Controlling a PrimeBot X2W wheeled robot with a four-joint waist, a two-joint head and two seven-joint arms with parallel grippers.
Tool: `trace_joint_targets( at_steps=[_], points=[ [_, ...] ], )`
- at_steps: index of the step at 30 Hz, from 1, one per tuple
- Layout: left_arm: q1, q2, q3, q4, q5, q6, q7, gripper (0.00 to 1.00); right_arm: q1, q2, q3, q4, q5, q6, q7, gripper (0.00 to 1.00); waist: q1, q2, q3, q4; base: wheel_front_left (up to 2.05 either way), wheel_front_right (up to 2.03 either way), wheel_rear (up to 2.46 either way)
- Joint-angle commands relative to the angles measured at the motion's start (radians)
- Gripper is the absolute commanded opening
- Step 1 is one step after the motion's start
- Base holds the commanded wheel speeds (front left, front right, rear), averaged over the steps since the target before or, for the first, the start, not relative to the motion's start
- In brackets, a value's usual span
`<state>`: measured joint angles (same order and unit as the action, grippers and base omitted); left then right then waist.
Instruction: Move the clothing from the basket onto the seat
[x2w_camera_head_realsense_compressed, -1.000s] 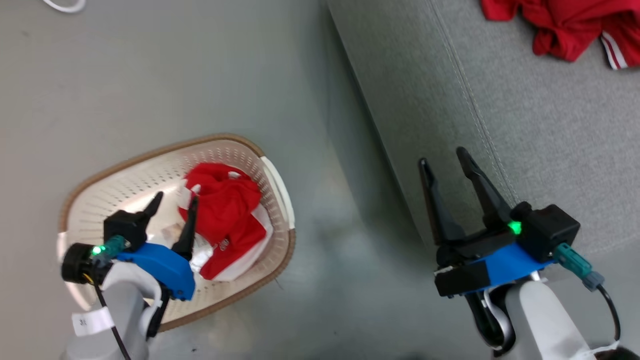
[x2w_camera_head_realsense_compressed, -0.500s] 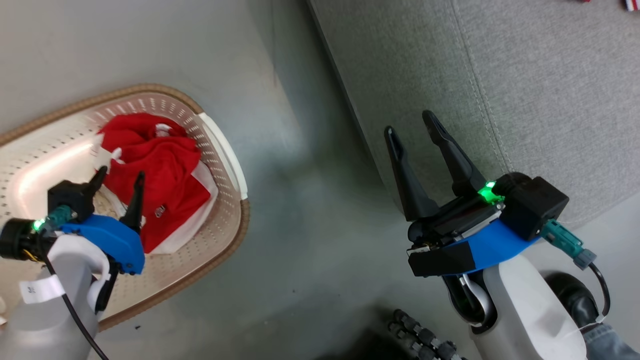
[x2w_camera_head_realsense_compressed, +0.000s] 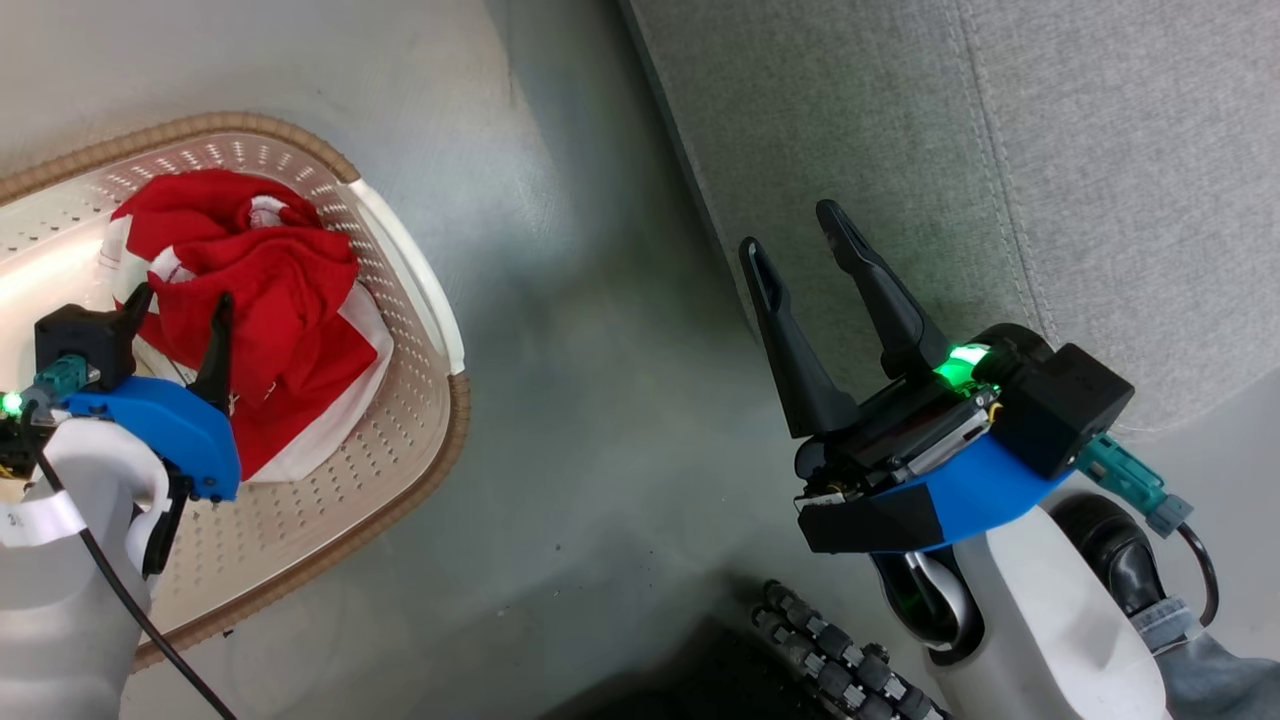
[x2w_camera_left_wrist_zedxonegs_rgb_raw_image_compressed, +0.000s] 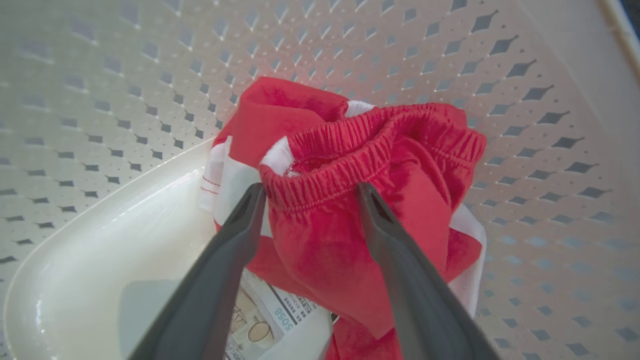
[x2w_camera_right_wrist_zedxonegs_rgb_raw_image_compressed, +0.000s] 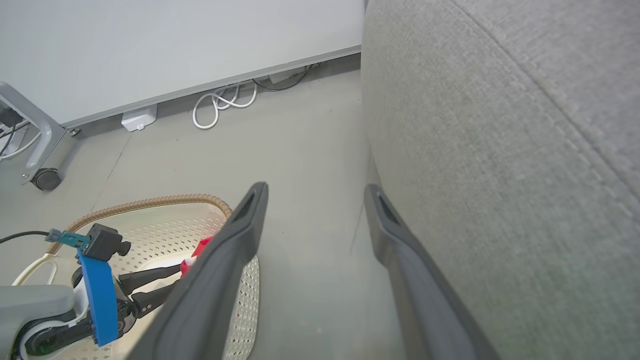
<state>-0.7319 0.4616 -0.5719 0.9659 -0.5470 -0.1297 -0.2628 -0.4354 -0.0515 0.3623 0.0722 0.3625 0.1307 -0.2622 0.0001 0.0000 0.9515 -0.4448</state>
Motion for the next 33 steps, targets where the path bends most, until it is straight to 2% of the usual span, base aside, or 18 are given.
trace_joint_targets(
  at_steps=[1,14,21,33],
  points=[
    [-0.023,0.004,-0.008,0.003,-0.006,-0.001,-0.003,1.0,-0.005,0.002,-0.002,-0.005,0.006,0.0,-0.004,1.0,-0.0001,0.0,0.003,0.004,0.0,0.0,0.0],
    [-0.076,0.012,-0.047,-0.016,0.1,0.006,-0.003,1.0,-0.026,0.002,0.016,0.003,0.018,0.0,-0.004,1.0,-0.0001,0.0,0.002,0.011,0.0,0.0,0.0],
    [-0.096,0.009,-0.135,0.028,0.147,-0.001,0.014,1.0,-0.026,0.002,0.021,0.005,0.023,0.0,-0.004,1.0,-0.0001,0.0,-0.007,0.004,0.0,0.0,0.0],
    [-0.138,0.01,-0.303,0.063,0.099,-0.001,0.131,1.0,0.018,0.002,0.001,-0.008,0.013,0.0,-0.004,1.0,-0.0001,0.0,0.006,0.014,0.0,0.0,0.0]
  ],
)
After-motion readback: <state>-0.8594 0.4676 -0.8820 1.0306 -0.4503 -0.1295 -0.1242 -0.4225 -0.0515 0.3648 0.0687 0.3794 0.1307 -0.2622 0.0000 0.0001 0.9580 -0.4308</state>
